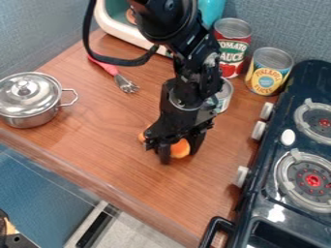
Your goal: Put the orange fish between the pot and the fork on the left middle of the table
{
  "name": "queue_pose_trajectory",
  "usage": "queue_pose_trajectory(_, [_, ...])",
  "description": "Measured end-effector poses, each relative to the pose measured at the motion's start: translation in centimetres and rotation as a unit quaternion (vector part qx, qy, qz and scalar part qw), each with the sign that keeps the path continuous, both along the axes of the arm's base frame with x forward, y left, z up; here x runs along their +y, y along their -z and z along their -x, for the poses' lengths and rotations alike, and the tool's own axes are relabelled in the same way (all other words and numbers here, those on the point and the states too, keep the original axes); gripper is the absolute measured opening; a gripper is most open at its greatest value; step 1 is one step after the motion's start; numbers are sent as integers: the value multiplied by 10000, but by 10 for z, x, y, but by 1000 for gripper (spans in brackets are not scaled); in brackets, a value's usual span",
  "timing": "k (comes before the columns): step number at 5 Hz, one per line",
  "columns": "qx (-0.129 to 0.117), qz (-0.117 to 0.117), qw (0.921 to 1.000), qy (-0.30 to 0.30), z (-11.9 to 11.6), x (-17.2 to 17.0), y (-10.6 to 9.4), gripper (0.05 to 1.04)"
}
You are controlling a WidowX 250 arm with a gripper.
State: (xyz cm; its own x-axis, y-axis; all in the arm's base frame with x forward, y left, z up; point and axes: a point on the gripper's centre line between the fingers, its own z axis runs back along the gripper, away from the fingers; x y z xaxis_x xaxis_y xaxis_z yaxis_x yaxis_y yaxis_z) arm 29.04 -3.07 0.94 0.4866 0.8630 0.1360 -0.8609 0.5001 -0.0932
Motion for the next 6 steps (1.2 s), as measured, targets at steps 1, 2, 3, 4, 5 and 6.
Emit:
queue_pose_trajectory(1, [-103,-41,9999,121,4,5,-2,474])
queue_pose_trajectory(2, [22,-58,9996,279,12,16,-5,437])
queue_pose_trajectory(3, [77,93,9989,461,10,29,-21,437])
queue_pose_trajectory(4, [157,209,9990,366,0,67,-42,437])
queue_pose_trajectory(5, [130,174,9997,67,-18,116,-59,437])
queue_pose_trajectory(6, [344,109,9990,-269,-27,162,-43,437])
